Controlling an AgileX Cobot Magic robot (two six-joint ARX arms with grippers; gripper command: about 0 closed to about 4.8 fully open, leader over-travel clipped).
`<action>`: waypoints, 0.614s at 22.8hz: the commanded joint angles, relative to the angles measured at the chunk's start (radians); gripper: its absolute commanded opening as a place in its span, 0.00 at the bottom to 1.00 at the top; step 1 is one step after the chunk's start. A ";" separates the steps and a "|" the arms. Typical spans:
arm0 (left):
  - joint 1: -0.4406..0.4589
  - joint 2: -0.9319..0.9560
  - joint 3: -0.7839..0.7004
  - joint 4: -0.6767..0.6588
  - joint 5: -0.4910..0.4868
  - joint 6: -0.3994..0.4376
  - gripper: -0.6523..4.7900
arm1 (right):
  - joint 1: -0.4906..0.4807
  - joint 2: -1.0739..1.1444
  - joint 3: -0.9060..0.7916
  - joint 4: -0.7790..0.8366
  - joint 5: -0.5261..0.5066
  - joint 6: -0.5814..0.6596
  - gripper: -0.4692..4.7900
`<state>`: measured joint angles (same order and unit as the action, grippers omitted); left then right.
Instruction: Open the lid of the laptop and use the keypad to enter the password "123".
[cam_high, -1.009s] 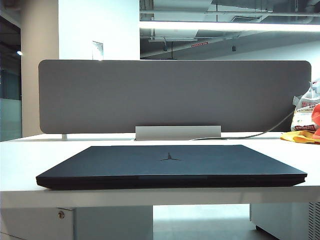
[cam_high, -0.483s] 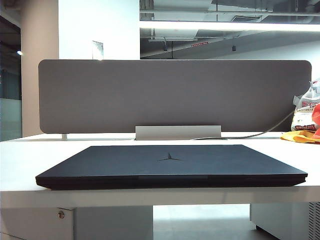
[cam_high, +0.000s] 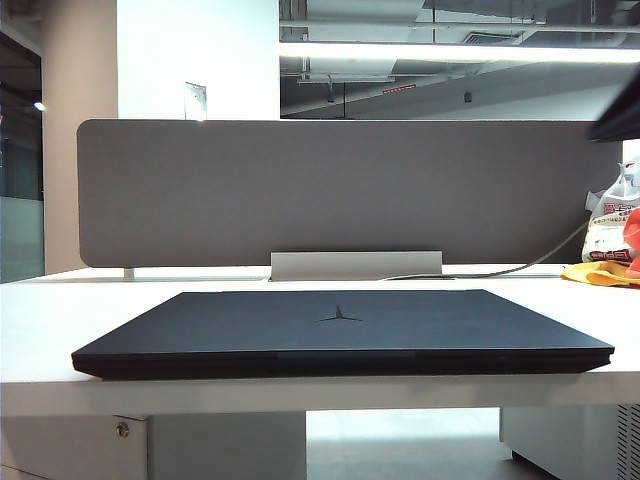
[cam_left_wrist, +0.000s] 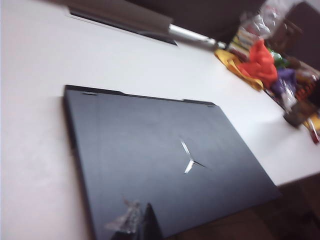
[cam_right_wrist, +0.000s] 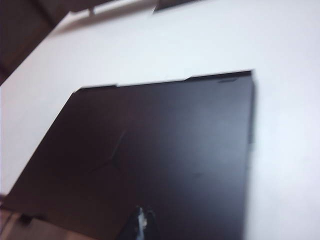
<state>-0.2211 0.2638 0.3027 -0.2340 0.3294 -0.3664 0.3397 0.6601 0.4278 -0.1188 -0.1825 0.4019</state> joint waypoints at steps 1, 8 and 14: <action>-0.060 0.085 0.111 -0.043 -0.018 0.080 0.12 | 0.036 0.120 0.056 0.026 -0.003 0.071 0.08; -0.195 0.216 0.364 -0.249 -0.195 0.248 0.11 | 0.041 0.209 0.064 0.038 -0.060 0.167 0.25; -0.345 0.330 0.481 -0.301 -0.331 0.309 0.11 | 0.052 0.234 0.051 0.038 -0.138 0.284 0.53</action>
<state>-0.5426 0.5701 0.7750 -0.5243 0.0368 -0.0803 0.3855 0.8875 0.4828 -0.0952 -0.3096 0.6441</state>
